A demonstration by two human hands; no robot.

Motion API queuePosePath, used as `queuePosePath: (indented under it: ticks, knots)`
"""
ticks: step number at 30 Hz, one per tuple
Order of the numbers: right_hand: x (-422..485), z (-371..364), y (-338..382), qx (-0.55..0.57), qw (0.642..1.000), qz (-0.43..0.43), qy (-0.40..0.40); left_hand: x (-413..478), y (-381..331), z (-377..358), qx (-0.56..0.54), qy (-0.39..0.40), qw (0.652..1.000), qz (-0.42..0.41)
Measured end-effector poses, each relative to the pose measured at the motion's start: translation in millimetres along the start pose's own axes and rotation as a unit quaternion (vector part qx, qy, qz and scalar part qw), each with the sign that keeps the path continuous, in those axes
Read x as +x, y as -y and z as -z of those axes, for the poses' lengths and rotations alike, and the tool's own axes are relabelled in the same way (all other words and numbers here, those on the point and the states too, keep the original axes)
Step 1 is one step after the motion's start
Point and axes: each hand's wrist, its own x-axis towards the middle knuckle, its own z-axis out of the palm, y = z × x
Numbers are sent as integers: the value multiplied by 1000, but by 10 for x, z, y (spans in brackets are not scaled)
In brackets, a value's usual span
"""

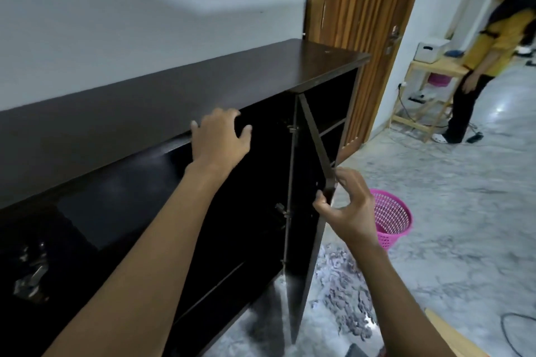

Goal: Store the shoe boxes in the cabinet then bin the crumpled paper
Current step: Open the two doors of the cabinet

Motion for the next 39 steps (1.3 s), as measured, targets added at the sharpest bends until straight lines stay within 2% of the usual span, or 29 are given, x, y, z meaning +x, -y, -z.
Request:
queuePosePath:
  ticks: [1, 3, 5, 8, 11, 14, 19, 29, 33, 39]
  knots:
    - [6, 132, -49, -16, 1000, 7, -10, -50, -207, -115, -71, 32, 995, -66]
    - [0, 356, -152, -50, 998, 15, -36, -126, -621, -348, -177, 130, 961, -167]
    - [-11, 535, -263, -90, 994, 19, -65, -151, -952, -570, -212, 195, 927, -239]
    - [8, 757, -417, -122, 989, 3, -82, -86, -1258, -899, -229, 217, 903, -292]
    - [119, 892, -521, -84, 991, -77, -74, -5, -1492, -1141, -258, 192, 901, -291]
    - [275, 968, -682, -98, 984, -123, -84, 112, -1723, -1312, -278, 152, 907, -278]
    - [573, 1129, -865, -81, 974, -198, -77, 254, -2034, -1517, -256, 127, 923, -256]
    - [686, 1160, -975, -67, 970, -222, -72, 268, -2178, -1604, -272, 101, 932, -217]
    - [685, 1197, -949, -32, 969, -236, -62, 216, -2157, -1632, -242, 103, 943, -206]
    - [472, 1190, -818, 6, 964, -254, -81, -84, -2112, -1537, -255, 164, 936, -178]
